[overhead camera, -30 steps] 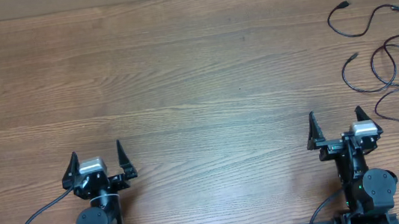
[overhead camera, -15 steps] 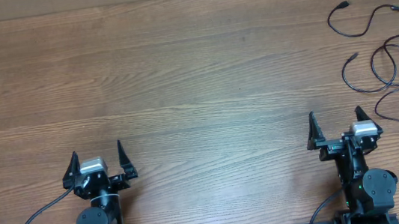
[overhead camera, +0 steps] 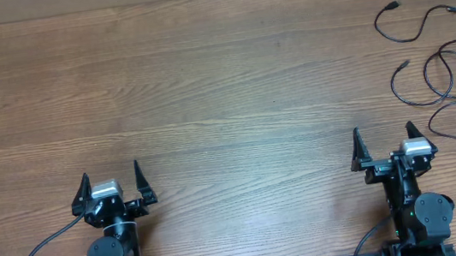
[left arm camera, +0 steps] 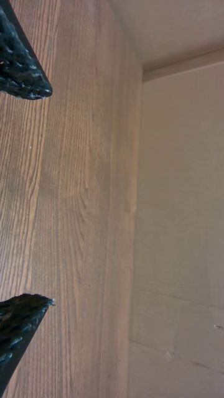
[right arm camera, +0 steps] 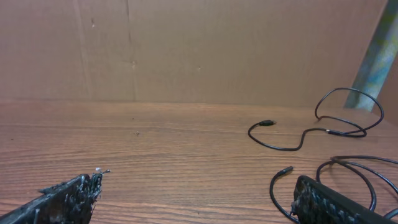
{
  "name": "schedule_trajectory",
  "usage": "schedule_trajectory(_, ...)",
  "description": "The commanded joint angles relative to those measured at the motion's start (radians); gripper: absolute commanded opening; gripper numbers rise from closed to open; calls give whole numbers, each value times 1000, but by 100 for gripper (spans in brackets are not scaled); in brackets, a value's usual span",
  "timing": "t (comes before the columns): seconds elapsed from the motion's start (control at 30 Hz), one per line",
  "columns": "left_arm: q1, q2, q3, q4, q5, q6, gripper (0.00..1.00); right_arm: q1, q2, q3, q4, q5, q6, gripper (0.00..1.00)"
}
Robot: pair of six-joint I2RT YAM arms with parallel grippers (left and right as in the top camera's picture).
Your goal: Untangle cables
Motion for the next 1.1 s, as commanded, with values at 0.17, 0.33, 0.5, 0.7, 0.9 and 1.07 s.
schedule_trajectory(0.17,5,-9,-3,0,8,19,100,-3,-9,-10,6,6,6,100)
schedule_trajectory(0.33,5,-9,-3,0,8,19,100,-3,-9,-10,6,6,6,100)
schedule_trajectory(0.5,5,-9,-3,0,8,19,100,-3,-9,-10,6,6,6,100)
schedule_trajectory(0.7,5,-9,-3,0,8,19,100,8,-9,-10,6,7,6,100)
schedule_trajectory(0.9,5,-9,-3,0,8,19,100,33,-9,-10,5,10,3,100)
schedule_trajectory(1.07,5,-9,-3,0,8,19,100,33,-9,-10,6,10,3,100)
